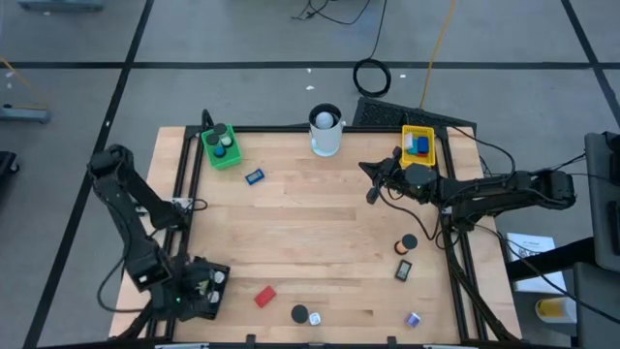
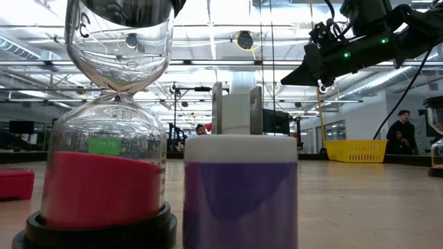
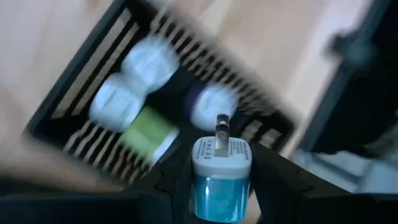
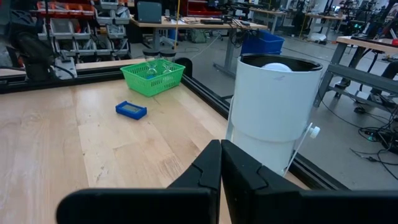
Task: Pick & Place Office items
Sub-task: Put the light blue charger adapter into the black bin
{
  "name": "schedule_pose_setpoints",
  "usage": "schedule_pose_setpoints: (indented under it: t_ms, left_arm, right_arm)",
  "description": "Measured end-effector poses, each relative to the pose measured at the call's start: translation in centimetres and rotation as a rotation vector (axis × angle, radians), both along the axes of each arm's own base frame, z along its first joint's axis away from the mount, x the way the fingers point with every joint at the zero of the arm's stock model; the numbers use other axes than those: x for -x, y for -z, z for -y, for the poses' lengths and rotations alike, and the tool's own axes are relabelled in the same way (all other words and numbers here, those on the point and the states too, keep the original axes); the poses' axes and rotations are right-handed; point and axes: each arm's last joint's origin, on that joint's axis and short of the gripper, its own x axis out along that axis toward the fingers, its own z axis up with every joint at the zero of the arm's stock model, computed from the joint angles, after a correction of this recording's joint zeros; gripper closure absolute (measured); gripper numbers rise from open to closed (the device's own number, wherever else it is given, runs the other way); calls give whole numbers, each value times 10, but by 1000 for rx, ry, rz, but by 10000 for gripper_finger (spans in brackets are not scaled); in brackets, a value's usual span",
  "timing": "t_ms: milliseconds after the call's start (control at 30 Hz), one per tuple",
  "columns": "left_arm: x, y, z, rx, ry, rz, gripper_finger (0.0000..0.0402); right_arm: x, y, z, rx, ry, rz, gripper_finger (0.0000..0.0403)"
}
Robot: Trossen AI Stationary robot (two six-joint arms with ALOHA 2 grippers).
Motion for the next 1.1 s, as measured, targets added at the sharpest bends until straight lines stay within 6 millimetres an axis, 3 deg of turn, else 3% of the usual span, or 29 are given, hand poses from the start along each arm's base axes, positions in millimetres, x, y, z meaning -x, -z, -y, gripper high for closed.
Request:
schedule_pose_setpoints:
  t_ms: [233,533,800,1100]
  left_arm:
    - [4,15,11,-52,-5,-55,261]
    - [3,38,20,-131,167,-170,261]
    - [4,41,21,-146,303,-172,260]
    - [0,41,20,-140,293,-167,202]
  right_arm:
    - [0,0,0,0,0,0,401]
    - [0,0,0,0,0,0,401]
    - [0,0,0,0,0,-1,401]
    - [0,0,0,0,0,0,401]
